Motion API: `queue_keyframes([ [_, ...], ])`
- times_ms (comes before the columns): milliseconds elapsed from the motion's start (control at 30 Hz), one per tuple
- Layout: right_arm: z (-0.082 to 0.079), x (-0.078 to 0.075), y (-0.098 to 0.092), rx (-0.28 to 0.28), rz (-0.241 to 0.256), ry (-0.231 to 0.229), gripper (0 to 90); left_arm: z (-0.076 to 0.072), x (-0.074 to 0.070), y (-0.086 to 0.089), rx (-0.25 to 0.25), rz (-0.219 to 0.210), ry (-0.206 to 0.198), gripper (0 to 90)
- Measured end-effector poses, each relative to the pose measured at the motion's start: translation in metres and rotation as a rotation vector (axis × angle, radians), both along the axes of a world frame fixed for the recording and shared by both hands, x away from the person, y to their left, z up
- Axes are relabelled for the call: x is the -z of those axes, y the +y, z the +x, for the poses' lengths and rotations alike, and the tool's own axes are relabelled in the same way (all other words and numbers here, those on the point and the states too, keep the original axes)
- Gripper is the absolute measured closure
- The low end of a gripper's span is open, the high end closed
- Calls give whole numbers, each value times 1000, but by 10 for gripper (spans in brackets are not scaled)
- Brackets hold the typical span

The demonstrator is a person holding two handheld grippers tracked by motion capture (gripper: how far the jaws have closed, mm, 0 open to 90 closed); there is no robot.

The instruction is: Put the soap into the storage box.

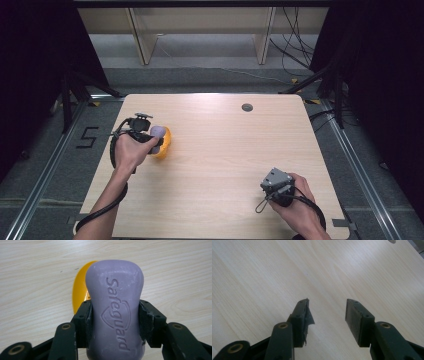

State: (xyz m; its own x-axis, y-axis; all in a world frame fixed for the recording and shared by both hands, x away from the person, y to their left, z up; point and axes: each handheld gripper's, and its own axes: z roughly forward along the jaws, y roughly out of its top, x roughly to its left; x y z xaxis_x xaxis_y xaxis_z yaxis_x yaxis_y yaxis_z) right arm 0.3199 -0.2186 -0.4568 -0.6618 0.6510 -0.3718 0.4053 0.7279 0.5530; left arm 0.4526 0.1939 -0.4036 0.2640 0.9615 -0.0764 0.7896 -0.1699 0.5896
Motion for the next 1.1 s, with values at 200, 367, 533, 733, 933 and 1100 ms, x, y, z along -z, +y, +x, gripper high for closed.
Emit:
queue_keyframes([
  [200, 0, 0, 0, 2, 2, 0, 544, 4, 4, 2, -8, 1, 7, 491],
  [367, 0, 0, 0, 3, 2, -2, 543, 6, 7, 2, -16, 5, 13, 491],
  [533, 0, 0, 0, 3, 3, -2, 543, 9, 10, 4, -16, 16, 16, 491],
  [733, 0, 0, 0, 6, 4, 0, 543, 11, 13, 4, -24, 12, 14, 492],
  [933, 0, 0, 0, 1, 3, 1, 543, 13, 14, 6, -30, 26, 12, 491],
  [1100, 0, 0, 0, 3, 4, 4, 543, 16, 16, 5, -31, 24, 19, 492],
])
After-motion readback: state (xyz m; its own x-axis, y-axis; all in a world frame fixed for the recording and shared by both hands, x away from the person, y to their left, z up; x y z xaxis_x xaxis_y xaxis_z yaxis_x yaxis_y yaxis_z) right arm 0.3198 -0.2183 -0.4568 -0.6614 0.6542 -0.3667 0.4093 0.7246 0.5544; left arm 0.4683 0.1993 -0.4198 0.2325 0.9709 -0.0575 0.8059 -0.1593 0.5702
